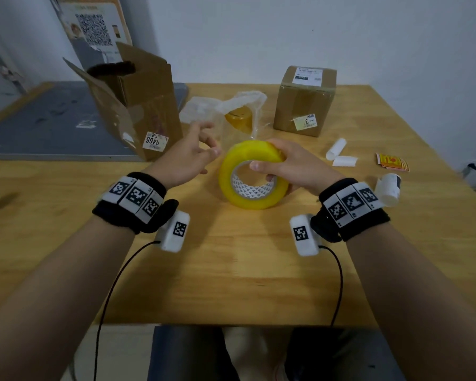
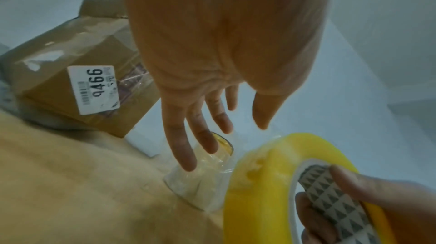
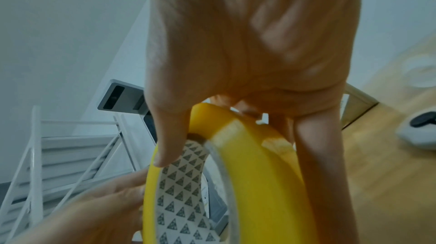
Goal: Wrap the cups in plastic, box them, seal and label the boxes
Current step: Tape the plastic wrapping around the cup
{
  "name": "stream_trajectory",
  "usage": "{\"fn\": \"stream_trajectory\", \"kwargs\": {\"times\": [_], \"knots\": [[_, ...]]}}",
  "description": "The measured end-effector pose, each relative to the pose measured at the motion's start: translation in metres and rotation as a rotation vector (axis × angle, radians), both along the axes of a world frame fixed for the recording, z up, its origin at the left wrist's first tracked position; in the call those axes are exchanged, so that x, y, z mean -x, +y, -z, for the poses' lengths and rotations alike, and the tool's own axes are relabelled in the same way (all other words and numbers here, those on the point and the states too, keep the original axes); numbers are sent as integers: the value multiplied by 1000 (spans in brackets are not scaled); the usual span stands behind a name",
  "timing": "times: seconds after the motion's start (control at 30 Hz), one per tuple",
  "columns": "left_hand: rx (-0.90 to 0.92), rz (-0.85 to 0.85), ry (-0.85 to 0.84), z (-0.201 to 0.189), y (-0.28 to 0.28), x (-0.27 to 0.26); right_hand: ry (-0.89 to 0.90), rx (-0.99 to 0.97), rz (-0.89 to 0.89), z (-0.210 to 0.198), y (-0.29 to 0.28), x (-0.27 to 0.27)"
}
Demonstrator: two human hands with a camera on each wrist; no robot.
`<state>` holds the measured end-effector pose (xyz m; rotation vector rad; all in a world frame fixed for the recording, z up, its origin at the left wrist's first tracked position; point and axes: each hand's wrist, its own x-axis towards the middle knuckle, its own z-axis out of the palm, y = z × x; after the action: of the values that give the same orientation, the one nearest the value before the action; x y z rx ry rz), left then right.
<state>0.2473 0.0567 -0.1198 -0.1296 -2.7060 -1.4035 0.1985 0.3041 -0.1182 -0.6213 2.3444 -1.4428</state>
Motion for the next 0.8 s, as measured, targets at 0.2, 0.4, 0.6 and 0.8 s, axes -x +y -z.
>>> {"fn": "stream_trajectory", "kwargs": {"times": [0.2, 0.4, 0.6, 0.8], "knots": [[99, -47, 193, 13, 1, 1, -19, 16, 9, 0, 2, -3], [253, -98, 268, 18, 12, 4, -11, 12, 27, -1, 0, -6], [229, -52, 141, 20, 14, 0, 57, -1, -15, -4, 1, -9], [191, 8, 30, 14, 12, -4, 91, -40, -20, -5, 3, -13]]}}
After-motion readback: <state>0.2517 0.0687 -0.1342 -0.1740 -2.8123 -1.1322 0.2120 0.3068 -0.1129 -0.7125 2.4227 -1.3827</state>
